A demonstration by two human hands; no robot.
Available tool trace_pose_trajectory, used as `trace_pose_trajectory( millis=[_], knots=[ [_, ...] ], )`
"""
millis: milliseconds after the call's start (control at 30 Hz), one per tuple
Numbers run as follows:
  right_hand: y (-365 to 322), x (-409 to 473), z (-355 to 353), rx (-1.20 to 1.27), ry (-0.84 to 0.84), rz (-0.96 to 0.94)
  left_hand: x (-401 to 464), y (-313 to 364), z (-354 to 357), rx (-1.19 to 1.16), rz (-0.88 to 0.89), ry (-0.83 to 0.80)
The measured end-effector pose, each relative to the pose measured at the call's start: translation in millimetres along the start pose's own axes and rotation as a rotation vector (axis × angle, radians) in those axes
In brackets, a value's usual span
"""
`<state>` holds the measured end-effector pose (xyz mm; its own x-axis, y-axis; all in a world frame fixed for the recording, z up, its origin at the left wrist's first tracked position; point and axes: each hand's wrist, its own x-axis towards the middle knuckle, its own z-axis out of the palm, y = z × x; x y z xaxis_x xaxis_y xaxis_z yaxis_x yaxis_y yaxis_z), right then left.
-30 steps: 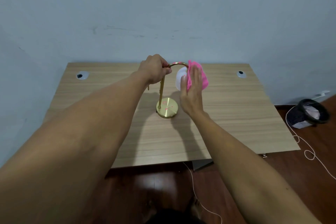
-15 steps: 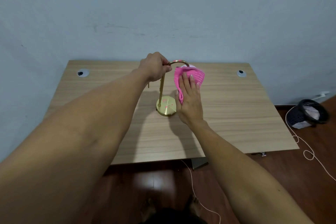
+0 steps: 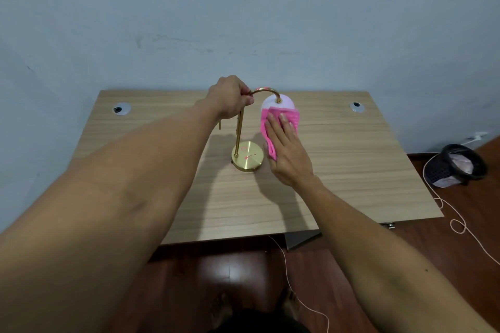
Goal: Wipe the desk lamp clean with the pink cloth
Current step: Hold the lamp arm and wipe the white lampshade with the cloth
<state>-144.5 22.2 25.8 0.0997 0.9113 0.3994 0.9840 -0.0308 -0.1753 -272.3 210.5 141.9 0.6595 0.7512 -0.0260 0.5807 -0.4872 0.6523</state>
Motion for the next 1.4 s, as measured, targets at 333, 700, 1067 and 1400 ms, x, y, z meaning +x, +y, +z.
trace_pose_trajectory(
  millis=[333,700,1067,1400],
  knots=[
    [17.4,-10.5,4.3,-0.080,0.014,-0.150,1.4,-0.6,0.3,0.005,0.009,-0.001],
    [18.5,0.9,9.1,-0.239,-0.097,-0.206,3.7,-2.3,-2.6,0.052,0.033,-0.010],
    [53.2,-26.2,-15.6,0.870,-0.041,1.351,2.8,-1.8,-1.0,0.043,0.002,0.004],
    [-16.1,71.1,-65.5,0.974,0.244,0.707,3.6,-2.8,-0.8,0.039,-0.016,-0.008]
  ],
)
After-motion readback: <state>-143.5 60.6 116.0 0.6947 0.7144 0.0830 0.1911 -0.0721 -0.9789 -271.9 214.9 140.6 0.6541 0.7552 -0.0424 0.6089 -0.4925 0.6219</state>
